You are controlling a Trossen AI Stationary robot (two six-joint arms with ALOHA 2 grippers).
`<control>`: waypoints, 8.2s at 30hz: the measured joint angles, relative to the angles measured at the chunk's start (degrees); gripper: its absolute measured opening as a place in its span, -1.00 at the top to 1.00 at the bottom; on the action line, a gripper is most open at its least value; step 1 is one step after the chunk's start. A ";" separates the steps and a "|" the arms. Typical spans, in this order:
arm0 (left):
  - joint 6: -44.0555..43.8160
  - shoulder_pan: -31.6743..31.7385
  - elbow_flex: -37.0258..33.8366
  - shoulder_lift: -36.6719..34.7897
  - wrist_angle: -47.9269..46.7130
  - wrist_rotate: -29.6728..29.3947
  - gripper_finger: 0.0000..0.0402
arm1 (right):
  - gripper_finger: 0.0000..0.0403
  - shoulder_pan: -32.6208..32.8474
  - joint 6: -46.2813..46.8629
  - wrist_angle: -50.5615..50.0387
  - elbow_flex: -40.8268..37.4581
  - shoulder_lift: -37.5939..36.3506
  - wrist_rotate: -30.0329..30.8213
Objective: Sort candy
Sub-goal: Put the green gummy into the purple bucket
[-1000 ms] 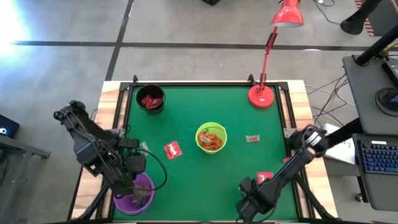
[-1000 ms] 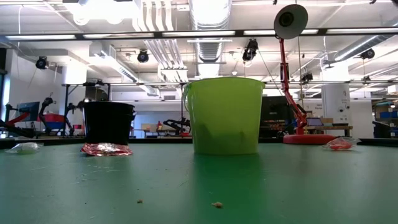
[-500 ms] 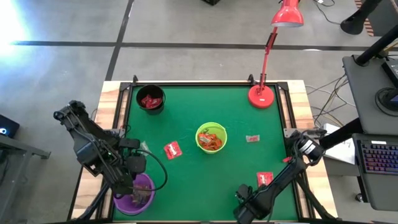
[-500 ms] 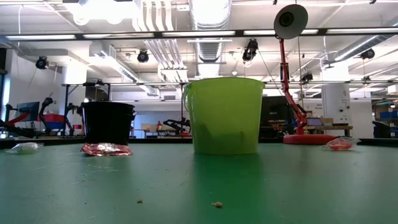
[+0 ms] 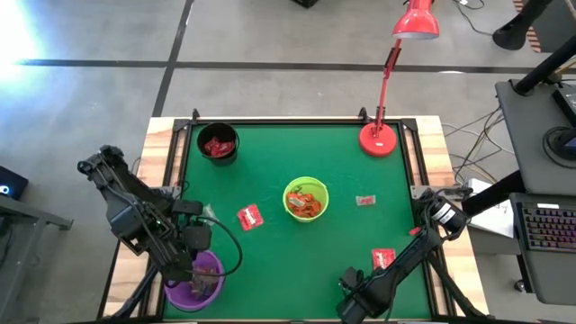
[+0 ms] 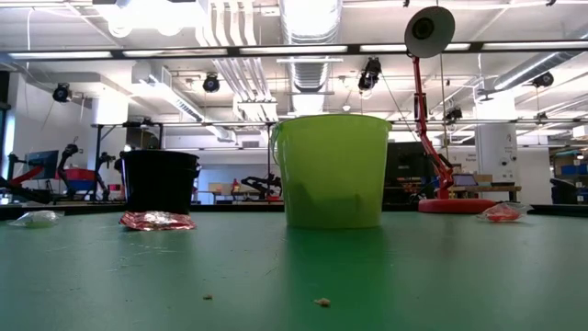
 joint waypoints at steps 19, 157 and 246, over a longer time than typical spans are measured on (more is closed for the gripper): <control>3.72 0.60 -0.04 0.00 3.33 -9.96 0.45 | 0.94 -1.87 5.29 -0.24 4.10 -9.46 23.55; 21.62 25.68 0.02 4.74 40.90 -5.48 0.95 | 0.64 -28.39 -86.39 -0.47 32.87 -13.22 29.80; -61.58 19.88 -19.31 -1.84 -5.01 -4.73 0.42 | 0.43 -28.86 -76.48 -18.87 33.69 -13.18 32.65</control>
